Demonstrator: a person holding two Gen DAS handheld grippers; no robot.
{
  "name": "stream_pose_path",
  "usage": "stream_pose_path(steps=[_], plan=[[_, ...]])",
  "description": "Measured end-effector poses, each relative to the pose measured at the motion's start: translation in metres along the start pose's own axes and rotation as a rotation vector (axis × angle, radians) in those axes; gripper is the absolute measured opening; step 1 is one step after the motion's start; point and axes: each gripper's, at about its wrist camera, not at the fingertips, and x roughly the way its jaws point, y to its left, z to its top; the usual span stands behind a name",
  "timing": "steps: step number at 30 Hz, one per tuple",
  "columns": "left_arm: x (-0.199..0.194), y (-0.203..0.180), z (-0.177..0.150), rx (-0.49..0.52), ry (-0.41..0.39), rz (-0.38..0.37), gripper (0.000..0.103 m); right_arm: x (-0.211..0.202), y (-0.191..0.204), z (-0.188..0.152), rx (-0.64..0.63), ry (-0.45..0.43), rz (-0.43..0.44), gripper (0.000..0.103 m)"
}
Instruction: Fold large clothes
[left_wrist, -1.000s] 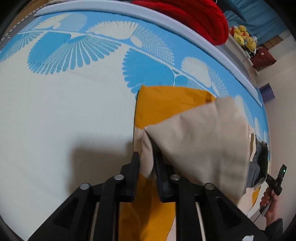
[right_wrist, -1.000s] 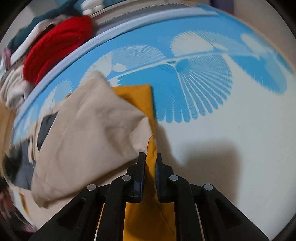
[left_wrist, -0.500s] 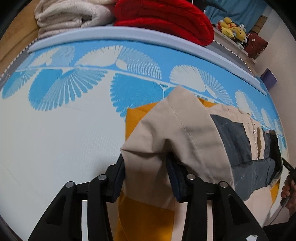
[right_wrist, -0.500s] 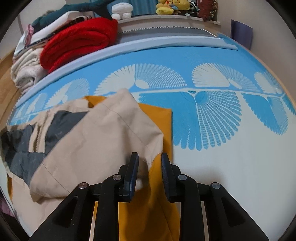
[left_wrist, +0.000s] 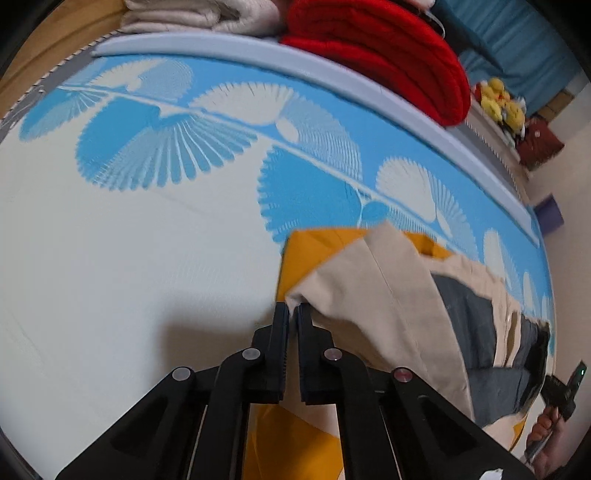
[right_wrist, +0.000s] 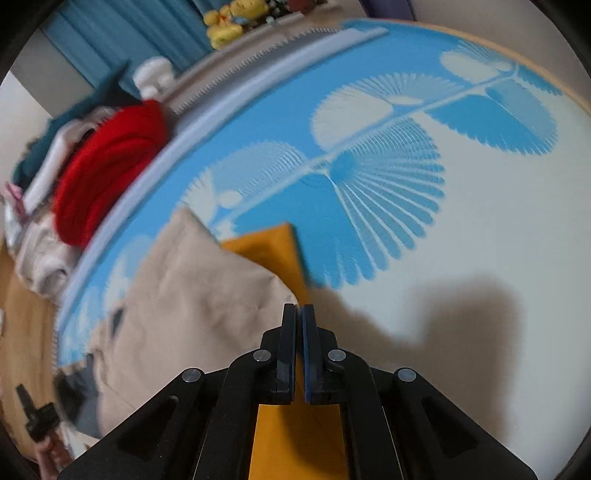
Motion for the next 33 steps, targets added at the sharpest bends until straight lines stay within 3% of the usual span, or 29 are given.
stream_pose_path(steps=[2, 4, 6, 8, 14, 15, 16, 17, 18, 20, 24, 26, 28, 29, 31, 32, 33], plan=[[0.004, -0.007, -0.003, 0.036, 0.021, 0.010, 0.014, 0.002, 0.013, -0.003, -0.081, 0.004, -0.030, 0.006], [0.006, -0.013, -0.007, 0.069, 0.027, 0.015, 0.040, 0.001, 0.028, -0.006, -0.168, -0.003, -0.042, 0.011], [0.008, -0.020, -0.010, 0.102, 0.025, 0.032, 0.047, -0.001, 0.041, -0.009, -0.235, -0.010, -0.031, 0.045], [0.010, -0.029, -0.011, 0.137, 0.016, 0.050, 0.048, -0.003, 0.047, -0.012, -0.270, -0.026, -0.020, 0.056], [0.006, -0.038, -0.009, 0.170, -0.043, 0.037, 0.046, 0.002, 0.072, -0.025, -0.448, -0.036, -0.090, 0.056], [0.005, -0.039, -0.008, 0.168, -0.054, 0.027, 0.042, 0.001, 0.074, -0.026, -0.470, -0.049, -0.104, 0.051], [0.005, -0.039, -0.006, 0.166, -0.060, 0.019, 0.030, 0.000, 0.076, -0.026, -0.482, -0.060, -0.110, 0.043], [0.004, -0.039, -0.005, 0.168, -0.067, 0.004, 0.021, -0.001, 0.077, -0.025, -0.490, -0.065, -0.101, 0.013], [0.003, -0.039, -0.003, 0.167, -0.071, -0.001, 0.007, -0.002, 0.078, -0.024, -0.491, -0.068, -0.090, 0.003], [-0.004, -0.034, 0.001, 0.141, -0.107, -0.022, 0.003, -0.008, 0.079, -0.019, -0.468, -0.108, -0.078, 0.000], [-0.018, -0.012, 0.014, 0.036, -0.190, -0.024, 0.001, -0.033, 0.054, 0.007, -0.208, -0.224, 0.034, 0.000], [-0.012, -0.003, 0.017, -0.006, -0.166, -0.016, 0.000, -0.030, 0.036, 0.016, -0.107, -0.227, -0.007, 0.000], [0.002, 0.006, 0.017, -0.049, -0.087, -0.036, 0.000, -0.019, 0.024, 0.019, -0.078, -0.181, -0.076, 0.000], [0.008, 0.010, 0.017, -0.072, -0.048, -0.061, 0.002, -0.015, 0.021, 0.020, -0.080, -0.159, -0.080, 0.001], [0.015, 0.014, 0.017, -0.099, 0.013, -0.091, 0.015, -0.009, 0.022, 0.022, -0.100, -0.108, -0.033, 0.004], [0.014, 0.014, 0.017, -0.100, 0.026, -0.098, 0.020, -0.007, 0.025, 0.022, -0.122, -0.089, 0.002, 0.008], [0.012, 0.015, 0.017, -0.098, 0.034, -0.106, 0.030, -0.006, 0.029, 0.022, -0.150, -0.075, 0.027, 0.022]])
